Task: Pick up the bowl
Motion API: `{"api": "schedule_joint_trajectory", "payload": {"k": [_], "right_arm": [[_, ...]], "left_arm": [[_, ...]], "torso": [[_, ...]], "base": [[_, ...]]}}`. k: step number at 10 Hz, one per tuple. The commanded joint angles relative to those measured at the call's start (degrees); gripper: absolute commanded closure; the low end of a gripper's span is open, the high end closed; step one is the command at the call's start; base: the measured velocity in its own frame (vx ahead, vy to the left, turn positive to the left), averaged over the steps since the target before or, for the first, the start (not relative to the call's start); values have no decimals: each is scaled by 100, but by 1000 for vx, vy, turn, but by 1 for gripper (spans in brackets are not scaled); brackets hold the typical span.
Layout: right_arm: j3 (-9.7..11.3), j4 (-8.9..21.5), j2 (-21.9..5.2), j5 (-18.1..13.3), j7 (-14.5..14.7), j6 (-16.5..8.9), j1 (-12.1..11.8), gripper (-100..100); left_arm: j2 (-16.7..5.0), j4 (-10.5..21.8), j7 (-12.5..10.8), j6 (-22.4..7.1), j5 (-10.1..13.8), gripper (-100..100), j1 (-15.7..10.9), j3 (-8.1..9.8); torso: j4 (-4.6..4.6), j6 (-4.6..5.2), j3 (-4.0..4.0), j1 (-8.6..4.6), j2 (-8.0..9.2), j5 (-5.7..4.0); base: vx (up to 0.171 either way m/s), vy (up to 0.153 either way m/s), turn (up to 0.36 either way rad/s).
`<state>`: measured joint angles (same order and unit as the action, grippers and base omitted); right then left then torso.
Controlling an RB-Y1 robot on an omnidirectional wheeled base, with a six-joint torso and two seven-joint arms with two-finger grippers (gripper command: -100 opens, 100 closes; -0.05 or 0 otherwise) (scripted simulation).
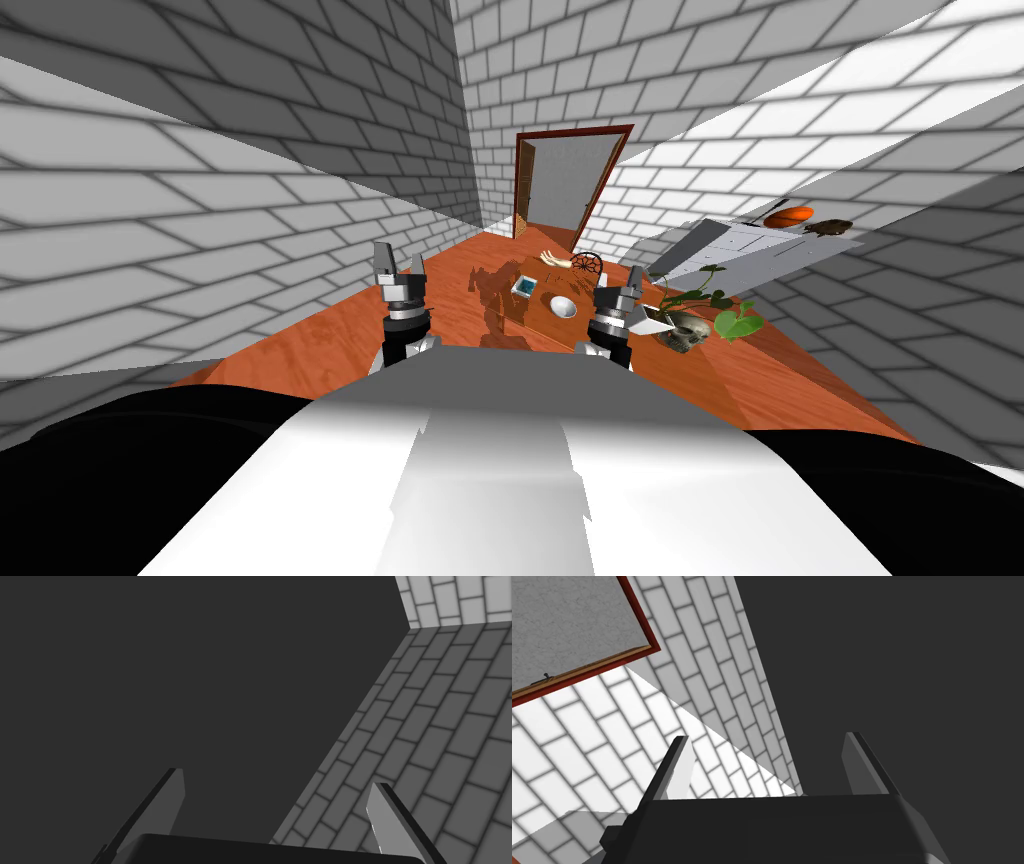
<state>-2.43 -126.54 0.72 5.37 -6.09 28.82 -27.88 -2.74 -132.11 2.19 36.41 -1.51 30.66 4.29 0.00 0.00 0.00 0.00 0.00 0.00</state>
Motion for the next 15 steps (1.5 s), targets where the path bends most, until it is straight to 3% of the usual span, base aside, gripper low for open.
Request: {"api": "schedule_joint_trajectory", "payload": {"k": [1,11,12,13,14,15], "right_arm": [[19,103,-213,-54,24,9,36,-100],[375,1556,-1866,-879,435,150,531,-100],[375,1669,-1866,-879,435,150,531,-100],[451,1871,-2113,-1026,516,171,613,-100],[451,1962,-2113,-1026,516,171,613,-100],[531,2173,-2362,-1179,602,191,695,-100]], "left_arm": [[0,0,0,0,0,0,0,0],[1,0,0,0,0,0,0,-1],[1,0,0,0,0,0,-1,-1],[1,0,0,0,0,0,0,-1],[1,0,0,0,0,0,-1,-1],[1,0,0,0,0,0,0,-1]], "torso": [[0,0,0,0,0,0],[2,0,6,39,10,9],[3,-1,7,45,12,10],[3,1,7,34,13,9],[3,0,8,33,13,8],[3,0,6,28,9,7]], "base": [[-11,26,12],[-35,103,28],[-34,89,16],[-35,92,37],[-19,77,25],[-27,103,64]]}}
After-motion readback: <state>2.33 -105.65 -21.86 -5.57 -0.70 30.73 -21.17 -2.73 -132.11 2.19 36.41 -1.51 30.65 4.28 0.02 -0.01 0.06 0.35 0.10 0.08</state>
